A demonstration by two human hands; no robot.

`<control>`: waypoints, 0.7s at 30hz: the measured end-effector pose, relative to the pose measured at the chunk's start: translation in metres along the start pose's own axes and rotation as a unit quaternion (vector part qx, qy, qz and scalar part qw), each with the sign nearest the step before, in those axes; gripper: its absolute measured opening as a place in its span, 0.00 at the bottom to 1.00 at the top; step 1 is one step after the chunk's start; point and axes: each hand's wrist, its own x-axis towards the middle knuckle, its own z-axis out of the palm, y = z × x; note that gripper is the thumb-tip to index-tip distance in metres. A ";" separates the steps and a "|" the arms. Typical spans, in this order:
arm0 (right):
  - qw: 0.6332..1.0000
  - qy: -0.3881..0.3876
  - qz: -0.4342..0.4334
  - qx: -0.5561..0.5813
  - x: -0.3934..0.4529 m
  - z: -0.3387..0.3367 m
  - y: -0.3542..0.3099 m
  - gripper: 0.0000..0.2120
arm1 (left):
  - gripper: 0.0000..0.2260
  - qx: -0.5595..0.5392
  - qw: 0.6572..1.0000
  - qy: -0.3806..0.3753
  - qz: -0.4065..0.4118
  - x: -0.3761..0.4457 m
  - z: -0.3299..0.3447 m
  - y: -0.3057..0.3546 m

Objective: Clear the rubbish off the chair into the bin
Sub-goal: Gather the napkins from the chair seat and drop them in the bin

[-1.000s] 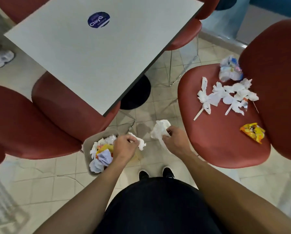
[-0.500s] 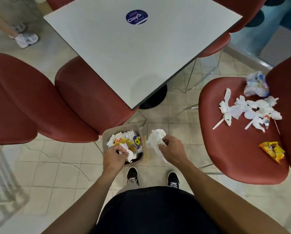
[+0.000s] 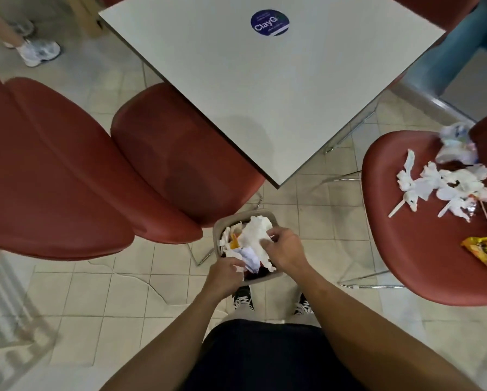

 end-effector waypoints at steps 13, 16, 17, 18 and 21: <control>0.998 -0.006 0.011 -0.063 -0.014 -0.016 0.020 0.11 | 0.10 -0.011 0.999 0.024 0.037 0.008 0.006 -0.005; 0.997 -0.009 0.036 -0.061 -0.018 -0.033 0.046 0.13 | 0.10 -0.011 0.999 0.022 0.040 0.006 0.019 0.005; 0.997 -0.010 0.043 -0.061 -0.020 -0.040 0.055 0.14 | 0.10 -0.011 0.999 0.018 0.043 0.006 0.025 0.008; 0.997 -0.011 0.048 -0.060 -0.021 -0.047 0.064 0.14 | 0.10 -0.007 0.999 0.016 0.047 0.004 0.031 0.013; 0.997 -0.016 0.053 -0.045 -0.026 -0.071 0.091 0.15 | 0.07 0.019 0.998 0.009 0.064 0.001 0.050 0.033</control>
